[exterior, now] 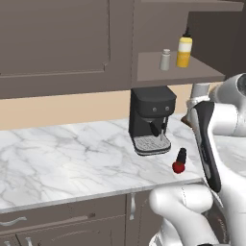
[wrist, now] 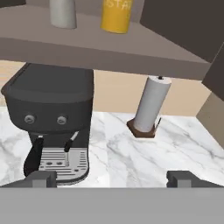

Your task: There are various items on the counter. Only move the condiments/shakers into the cabinet.

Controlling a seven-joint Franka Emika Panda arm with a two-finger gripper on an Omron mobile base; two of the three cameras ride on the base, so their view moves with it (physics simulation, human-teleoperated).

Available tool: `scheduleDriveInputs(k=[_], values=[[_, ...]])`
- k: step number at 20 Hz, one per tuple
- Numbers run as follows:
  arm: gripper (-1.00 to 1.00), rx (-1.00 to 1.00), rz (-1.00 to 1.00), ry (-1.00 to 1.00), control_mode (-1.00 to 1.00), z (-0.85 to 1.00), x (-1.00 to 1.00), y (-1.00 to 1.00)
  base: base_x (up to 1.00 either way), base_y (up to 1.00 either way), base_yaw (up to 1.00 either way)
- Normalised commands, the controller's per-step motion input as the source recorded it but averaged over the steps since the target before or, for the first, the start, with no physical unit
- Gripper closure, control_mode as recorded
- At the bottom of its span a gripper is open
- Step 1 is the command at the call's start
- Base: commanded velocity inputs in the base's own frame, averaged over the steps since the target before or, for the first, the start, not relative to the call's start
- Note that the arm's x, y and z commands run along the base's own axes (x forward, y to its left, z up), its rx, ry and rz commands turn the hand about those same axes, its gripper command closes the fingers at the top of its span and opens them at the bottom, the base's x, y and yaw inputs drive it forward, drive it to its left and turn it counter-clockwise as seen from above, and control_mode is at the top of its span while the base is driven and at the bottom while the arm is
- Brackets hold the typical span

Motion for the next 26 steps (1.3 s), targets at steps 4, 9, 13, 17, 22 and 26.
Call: scheduleDriveInputs(k=[4, 9, 13, 17, 22, 26], values=[[-1.0, 0.04, 0.0, 0.34, -1.0, -0.81, -0.68, 0.01, 0.0, 0.0, 0.0], [-1.0, 0.02, 0.02, 0.17, -1.0, -0.15, 0.17, 0.0, 0.0, 0.0, 0.0], [-1.0, 0.01, 0.0, 0.11, -1.0, -0.07, 0.58, 0.0, 0.0, 0.0, 0.0], [-1.0, 0.07, 0.0, 0.34, -1.0, -0.17, 0.72, -0.04, 0.0, 0.0, 0.0], [-1.0, 0.08, 0.0, 0.29, -1.0, -0.14, 0.51, -0.01, 0.0, 0.0, 0.0], [-1.0, 0.0, 0.0, 0.13, -1.0, -0.21, 0.09, 0.0, 0.0, 0.0, 0.0]])
